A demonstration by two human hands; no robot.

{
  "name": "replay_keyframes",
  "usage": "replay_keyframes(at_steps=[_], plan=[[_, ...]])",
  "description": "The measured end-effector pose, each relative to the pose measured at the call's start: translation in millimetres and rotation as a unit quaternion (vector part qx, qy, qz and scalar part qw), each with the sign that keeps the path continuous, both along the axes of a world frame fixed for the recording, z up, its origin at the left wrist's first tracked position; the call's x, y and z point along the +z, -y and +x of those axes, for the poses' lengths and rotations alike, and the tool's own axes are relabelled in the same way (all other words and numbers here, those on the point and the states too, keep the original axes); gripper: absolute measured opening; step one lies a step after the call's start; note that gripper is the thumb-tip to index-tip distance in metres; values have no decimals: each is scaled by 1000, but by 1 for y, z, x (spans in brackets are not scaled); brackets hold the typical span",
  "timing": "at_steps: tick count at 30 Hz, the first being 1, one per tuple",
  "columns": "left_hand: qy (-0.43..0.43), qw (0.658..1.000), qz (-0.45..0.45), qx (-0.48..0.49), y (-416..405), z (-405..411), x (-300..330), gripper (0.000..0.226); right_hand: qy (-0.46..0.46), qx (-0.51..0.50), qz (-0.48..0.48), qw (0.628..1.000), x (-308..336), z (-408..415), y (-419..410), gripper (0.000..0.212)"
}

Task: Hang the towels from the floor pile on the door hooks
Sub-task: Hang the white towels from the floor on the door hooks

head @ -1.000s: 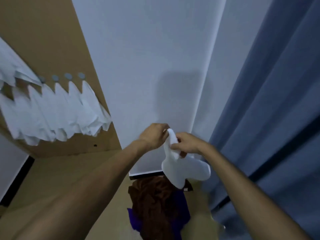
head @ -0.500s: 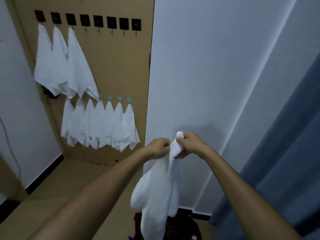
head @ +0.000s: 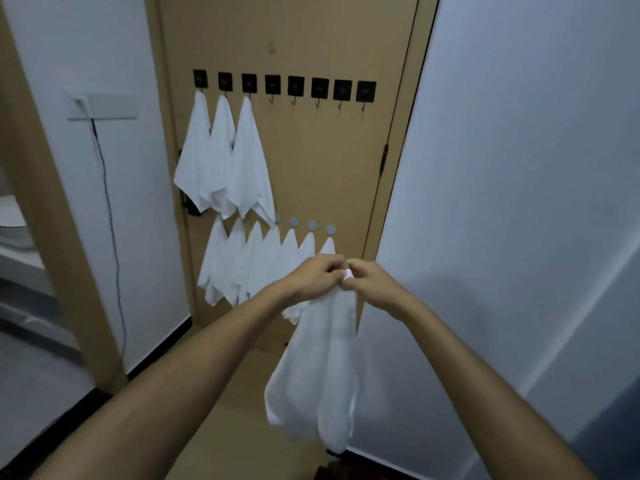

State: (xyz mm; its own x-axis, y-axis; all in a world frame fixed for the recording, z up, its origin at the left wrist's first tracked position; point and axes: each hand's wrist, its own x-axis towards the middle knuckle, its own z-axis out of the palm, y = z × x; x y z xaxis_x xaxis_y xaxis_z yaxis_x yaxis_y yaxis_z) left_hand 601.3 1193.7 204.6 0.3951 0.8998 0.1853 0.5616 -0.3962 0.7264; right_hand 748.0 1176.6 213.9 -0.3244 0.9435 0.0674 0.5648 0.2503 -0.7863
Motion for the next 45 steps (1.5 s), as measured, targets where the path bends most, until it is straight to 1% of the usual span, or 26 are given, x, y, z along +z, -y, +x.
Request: replay_keyframes(at_steps=[4,6,8,11,13,15,17,19,22,24,26,28,30,32,36,38,40,42,45], plan=[[-56,998,26,17,-28,-54,11,15,18,-50,63,997,-1,-42,-36,8],[-46,998,38,31,-41,-83,12,16,-13,-59,69,996,-1,-63,-53,5],[-28,999,27,35,-51,-111,9,17,-48,-63,70,994,-1,-87,-67,10],[-37,999,-15,27,-64,-153,-1,25,-86,-63,47,993,-2,-126,-87,15],[-29,999,-18,37,-75,-179,-6,26,-87,-38,15,995,-4,-151,-99,16],[-3,998,-8,57,-89,-202,-6,22,-67,0,-15,998,-8,-174,-109,14],[17,997,-3,72,-103,-221,-3,19,-61,22,-19,998,-11,-193,-120,17],[28,997,-5,72,-117,-238,-3,19,-84,16,-3,996,-10,-210,-131,20],[6,998,-36,47,-137,-261,-7,19,-106,-12,12,994,-9,-228,-155,30],[-24,998,-52,38,-153,-275,-11,21,-96,-21,18,995,-10,-237,-173,31],[-20,997,-47,53,-173,-286,-12,25,-73,-20,29,997,-14,-246,-195,31],[-9,997,-15,79,-195,-292,-8,28,-53,-11,42,998,-17,-254,-219,26],[-18,996,14,91,-222,-295,3,25,-51,6,56,997,-17,-264,-247,24],[-53,994,39,90,-248,-296,14,21,-52,12,68,996,-15,-271,-273,25],[-104,990,58,71,-316,-300,26,23,-66,-13,83,994,-8,-272,-334,30],[-149,985,61,58,-351,-301,30,22,-70,-31,91,993,-3,-266,-369,24],[-192,979,61,45,-385,-302,33,28,-60,-43,96,993,1,-260,-403,17],[-201,977,60,42,-416,-301,37,30,-52,-46,108,992,7,-257,-434,15],[-197,977,65,46,-455,-301,44,24,-45,-43,123,990,15,-255,-473,17]])
